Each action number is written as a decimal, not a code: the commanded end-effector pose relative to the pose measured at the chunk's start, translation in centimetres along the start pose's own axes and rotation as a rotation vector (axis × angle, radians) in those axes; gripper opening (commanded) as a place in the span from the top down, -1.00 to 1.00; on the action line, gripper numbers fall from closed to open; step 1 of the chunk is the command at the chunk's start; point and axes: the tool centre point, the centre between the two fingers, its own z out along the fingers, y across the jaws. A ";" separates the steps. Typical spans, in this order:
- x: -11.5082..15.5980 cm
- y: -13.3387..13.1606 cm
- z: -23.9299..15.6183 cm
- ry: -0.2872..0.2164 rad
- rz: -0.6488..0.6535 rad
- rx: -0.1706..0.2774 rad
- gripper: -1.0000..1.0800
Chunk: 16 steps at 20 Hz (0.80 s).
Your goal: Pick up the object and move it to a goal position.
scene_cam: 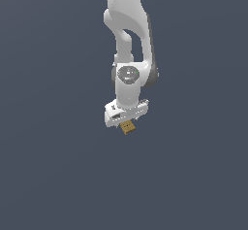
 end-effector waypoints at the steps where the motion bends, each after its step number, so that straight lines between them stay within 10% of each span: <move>1: -0.1 -0.5 0.9 0.000 -0.035 0.005 -0.92; 16: -0.3 -1.0 3.7 0.000 -0.063 0.009 -0.92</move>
